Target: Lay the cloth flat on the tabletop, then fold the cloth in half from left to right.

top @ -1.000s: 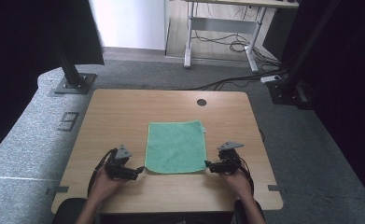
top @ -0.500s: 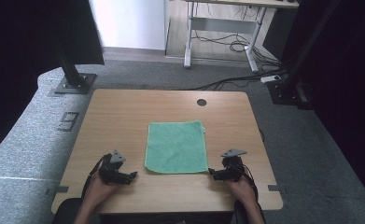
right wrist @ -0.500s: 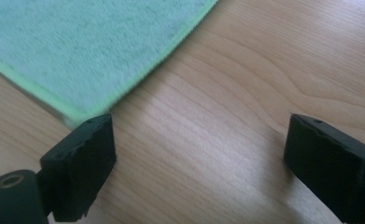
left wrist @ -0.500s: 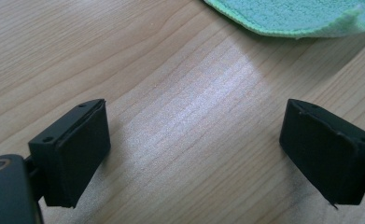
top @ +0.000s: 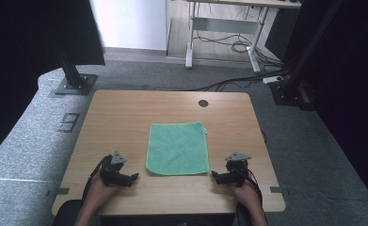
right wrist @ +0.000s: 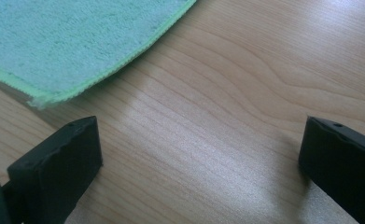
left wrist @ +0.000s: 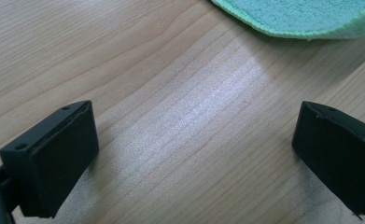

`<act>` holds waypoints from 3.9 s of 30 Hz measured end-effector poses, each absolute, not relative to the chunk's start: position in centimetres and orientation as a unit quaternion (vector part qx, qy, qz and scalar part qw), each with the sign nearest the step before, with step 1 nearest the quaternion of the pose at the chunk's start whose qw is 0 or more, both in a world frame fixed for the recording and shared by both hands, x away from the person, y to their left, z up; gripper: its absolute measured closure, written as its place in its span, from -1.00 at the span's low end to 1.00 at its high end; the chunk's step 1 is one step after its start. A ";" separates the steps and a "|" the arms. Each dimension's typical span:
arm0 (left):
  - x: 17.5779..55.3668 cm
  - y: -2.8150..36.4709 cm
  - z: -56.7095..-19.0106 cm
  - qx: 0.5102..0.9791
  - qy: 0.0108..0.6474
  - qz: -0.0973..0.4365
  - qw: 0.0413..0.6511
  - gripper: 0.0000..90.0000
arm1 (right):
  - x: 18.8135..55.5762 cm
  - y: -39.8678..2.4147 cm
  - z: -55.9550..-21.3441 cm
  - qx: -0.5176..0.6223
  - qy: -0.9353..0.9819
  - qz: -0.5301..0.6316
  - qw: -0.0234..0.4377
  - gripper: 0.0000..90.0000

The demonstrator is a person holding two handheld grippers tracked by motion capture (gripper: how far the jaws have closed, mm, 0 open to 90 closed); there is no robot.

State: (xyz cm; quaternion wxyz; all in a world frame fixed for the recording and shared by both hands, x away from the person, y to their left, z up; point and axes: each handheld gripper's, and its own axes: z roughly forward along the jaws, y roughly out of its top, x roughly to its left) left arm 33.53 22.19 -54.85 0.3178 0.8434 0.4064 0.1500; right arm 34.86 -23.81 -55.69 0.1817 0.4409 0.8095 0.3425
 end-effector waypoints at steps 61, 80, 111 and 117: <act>40.3 17.8 -54.6 0.839 0.408 0.182 0.308 -0.97 | 36.9 -20.6 -54.7 0.453 0.816 0.308 0.183 -0.83; 37.0 15.0 -54.6 0.860 0.377 0.133 0.316 -0.97 | 37.9 -24.9 -55.1 0.497 0.784 0.319 0.192 -0.86; 47.7 18.0 -53.5 0.800 0.465 0.173 0.339 -0.98 | 37.5 -25.1 -55.6 0.490 0.776 0.339 0.205 -0.90; 48.3 18.0 -54.5 0.804 0.473 0.176 0.315 -0.98 | 37.5 -25.1 -55.6 0.490 0.777 0.340 0.204 -0.90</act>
